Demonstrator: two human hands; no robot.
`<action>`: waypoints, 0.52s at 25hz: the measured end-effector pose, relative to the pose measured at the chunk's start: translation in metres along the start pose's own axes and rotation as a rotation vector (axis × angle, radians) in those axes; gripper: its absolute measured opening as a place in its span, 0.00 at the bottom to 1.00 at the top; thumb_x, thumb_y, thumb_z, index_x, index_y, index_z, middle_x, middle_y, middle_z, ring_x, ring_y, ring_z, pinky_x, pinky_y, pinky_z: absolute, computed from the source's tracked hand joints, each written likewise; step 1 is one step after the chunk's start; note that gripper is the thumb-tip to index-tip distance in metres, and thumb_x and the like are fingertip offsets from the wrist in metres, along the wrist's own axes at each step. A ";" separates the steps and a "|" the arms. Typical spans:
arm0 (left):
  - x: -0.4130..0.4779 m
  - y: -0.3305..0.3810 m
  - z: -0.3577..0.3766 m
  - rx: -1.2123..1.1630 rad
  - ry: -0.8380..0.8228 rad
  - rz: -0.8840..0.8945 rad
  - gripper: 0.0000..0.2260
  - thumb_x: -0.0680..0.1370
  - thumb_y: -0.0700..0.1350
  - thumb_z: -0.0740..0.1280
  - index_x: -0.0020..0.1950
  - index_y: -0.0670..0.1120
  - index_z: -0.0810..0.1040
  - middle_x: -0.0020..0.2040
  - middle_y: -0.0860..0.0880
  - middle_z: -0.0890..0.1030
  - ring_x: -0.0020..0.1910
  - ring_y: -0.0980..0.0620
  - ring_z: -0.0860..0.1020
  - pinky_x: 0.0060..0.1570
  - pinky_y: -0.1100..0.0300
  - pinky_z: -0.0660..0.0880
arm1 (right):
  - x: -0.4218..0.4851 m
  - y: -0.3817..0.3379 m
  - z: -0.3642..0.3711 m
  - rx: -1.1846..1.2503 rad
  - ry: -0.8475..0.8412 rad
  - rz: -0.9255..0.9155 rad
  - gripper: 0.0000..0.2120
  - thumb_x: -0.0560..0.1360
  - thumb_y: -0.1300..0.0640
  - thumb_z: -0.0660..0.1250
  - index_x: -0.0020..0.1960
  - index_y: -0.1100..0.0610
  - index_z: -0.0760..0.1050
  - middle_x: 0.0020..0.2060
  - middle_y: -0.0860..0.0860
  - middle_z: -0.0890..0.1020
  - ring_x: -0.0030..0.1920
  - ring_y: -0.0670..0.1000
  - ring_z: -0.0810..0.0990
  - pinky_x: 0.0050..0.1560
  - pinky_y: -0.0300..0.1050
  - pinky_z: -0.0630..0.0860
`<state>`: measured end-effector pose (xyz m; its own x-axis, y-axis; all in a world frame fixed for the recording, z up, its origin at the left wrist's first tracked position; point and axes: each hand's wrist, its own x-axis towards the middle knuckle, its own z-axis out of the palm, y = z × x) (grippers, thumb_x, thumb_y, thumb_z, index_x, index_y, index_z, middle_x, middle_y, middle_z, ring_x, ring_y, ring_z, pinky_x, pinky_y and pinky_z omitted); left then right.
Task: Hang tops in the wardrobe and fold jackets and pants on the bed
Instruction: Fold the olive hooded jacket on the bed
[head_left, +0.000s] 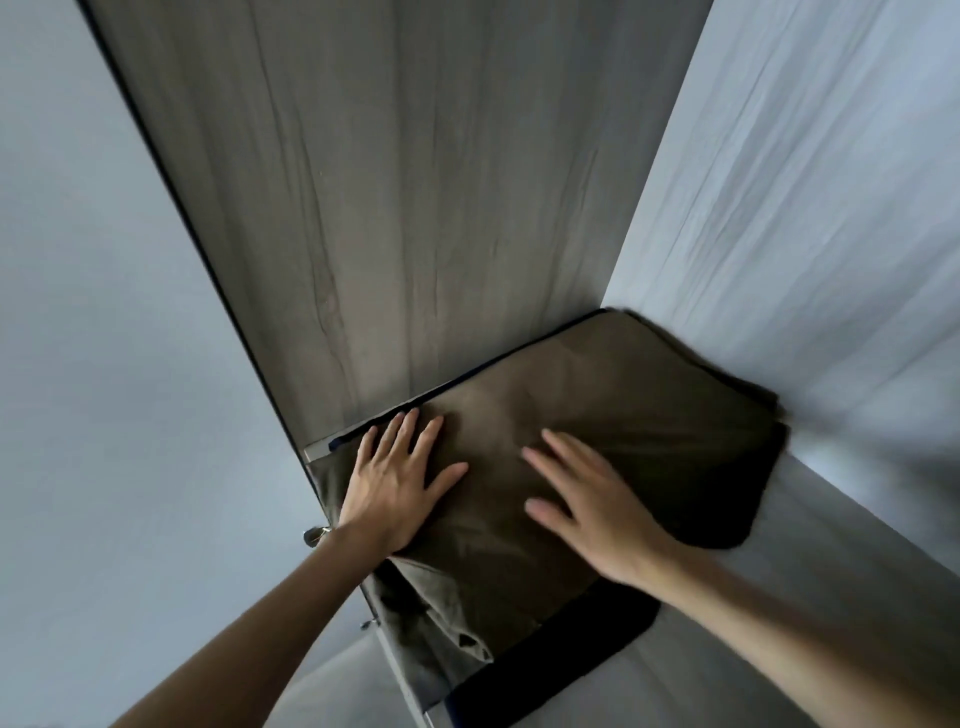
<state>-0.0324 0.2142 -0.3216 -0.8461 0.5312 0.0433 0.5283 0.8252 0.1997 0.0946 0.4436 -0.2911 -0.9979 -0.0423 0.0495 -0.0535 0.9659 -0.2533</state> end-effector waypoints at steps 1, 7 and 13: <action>-0.004 -0.011 -0.002 0.011 0.023 0.008 0.42 0.73 0.73 0.32 0.81 0.54 0.54 0.81 0.48 0.55 0.80 0.50 0.51 0.78 0.50 0.44 | -0.017 -0.038 0.017 -0.034 -0.053 -0.143 0.27 0.82 0.40 0.51 0.78 0.48 0.62 0.79 0.49 0.58 0.79 0.50 0.52 0.78 0.47 0.46; -0.019 -0.046 -0.017 0.042 -0.099 0.069 0.50 0.66 0.76 0.23 0.81 0.53 0.50 0.82 0.51 0.50 0.81 0.51 0.48 0.78 0.50 0.46 | 0.015 -0.059 0.000 0.213 -0.064 -0.293 0.23 0.79 0.41 0.56 0.68 0.50 0.76 0.71 0.50 0.73 0.73 0.47 0.66 0.75 0.46 0.58; -0.009 -0.027 -0.033 0.121 -0.328 0.006 0.39 0.77 0.71 0.41 0.82 0.49 0.49 0.82 0.45 0.49 0.80 0.46 0.48 0.78 0.45 0.48 | 0.056 0.054 -0.004 -0.155 -0.029 0.243 0.27 0.83 0.40 0.49 0.80 0.47 0.55 0.79 0.52 0.57 0.79 0.54 0.52 0.77 0.54 0.50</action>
<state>-0.0411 0.1805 -0.2946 -0.7856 0.5533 -0.2768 0.5543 0.8282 0.0823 0.0362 0.4944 -0.2979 -0.9815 0.1904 -0.0225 0.1917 0.9759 -0.1039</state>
